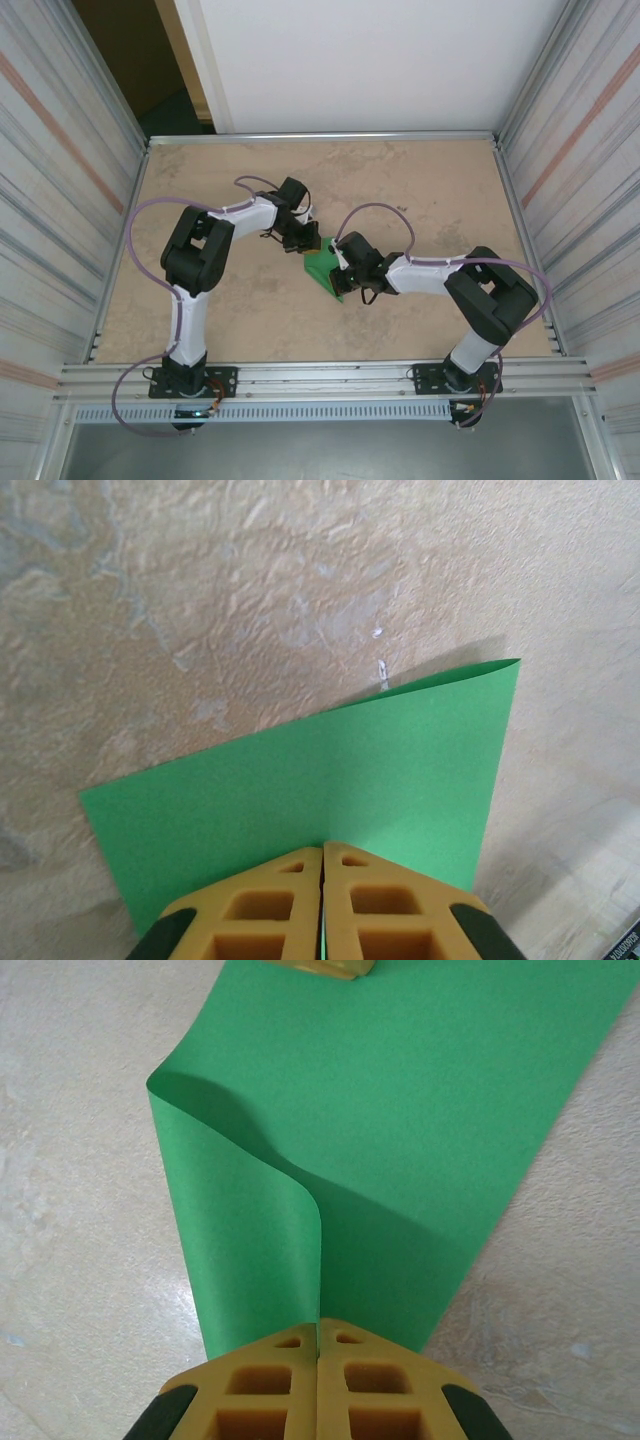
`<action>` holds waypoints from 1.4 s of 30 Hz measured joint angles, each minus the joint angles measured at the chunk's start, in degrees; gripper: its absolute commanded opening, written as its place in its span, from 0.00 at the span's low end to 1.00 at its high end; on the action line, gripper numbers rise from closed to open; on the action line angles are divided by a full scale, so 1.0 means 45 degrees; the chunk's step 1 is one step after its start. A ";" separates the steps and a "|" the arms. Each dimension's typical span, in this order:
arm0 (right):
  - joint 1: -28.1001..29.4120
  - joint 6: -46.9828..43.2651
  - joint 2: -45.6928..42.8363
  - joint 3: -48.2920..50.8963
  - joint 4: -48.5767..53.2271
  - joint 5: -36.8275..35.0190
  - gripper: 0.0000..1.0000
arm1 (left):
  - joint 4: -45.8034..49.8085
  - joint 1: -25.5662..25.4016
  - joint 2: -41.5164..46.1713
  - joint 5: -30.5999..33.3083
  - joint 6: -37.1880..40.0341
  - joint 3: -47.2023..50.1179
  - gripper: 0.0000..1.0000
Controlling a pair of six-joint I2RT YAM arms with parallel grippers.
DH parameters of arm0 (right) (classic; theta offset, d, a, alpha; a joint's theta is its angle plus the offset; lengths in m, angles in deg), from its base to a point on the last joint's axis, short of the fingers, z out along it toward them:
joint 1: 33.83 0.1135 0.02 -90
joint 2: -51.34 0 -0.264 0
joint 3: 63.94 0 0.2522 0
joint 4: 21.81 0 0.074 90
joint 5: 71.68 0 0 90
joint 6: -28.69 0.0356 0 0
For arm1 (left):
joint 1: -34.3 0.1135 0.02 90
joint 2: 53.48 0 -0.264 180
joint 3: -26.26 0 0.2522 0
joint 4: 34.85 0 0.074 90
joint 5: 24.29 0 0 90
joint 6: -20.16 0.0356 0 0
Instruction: Fold a paper plane with a square sheet of paper (pick it up from the middle)
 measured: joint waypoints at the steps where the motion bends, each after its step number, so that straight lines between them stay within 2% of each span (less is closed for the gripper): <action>1: 0.0000 0.0000 0.0000 -0.0005 0.0005 -0.0015 0.00 | 0.0005 0.0000 0.0000 0.0000 -0.0005 0.0000 0.09; 20: 0.0000 0.0029 0.0228 -0.0180 0.0194 -0.0083 0.00 | 0.0000 0.0000 0.0000 -0.0029 -0.0005 -0.0005 0.10; 28: -0.0005 0.0097 0.0253 -0.0199 0.0189 -0.0073 0.00 | -0.0204 0.0117 0.0306 -0.0083 -0.0423 0.0155 0.21; 35: -0.0262 0.0622 0.0257 -0.0199 0.0185 0.0272 0.00 | -0.1817 0.0860 0.2803 -0.0325 -0.1753 0.2220 0.30; 42: -0.0335 0.0952 0.0267 -0.0199 0.0189 0.0597 0.00 | -0.4469 0.0903 0.4799 -0.1030 -0.3551 0.5217 0.30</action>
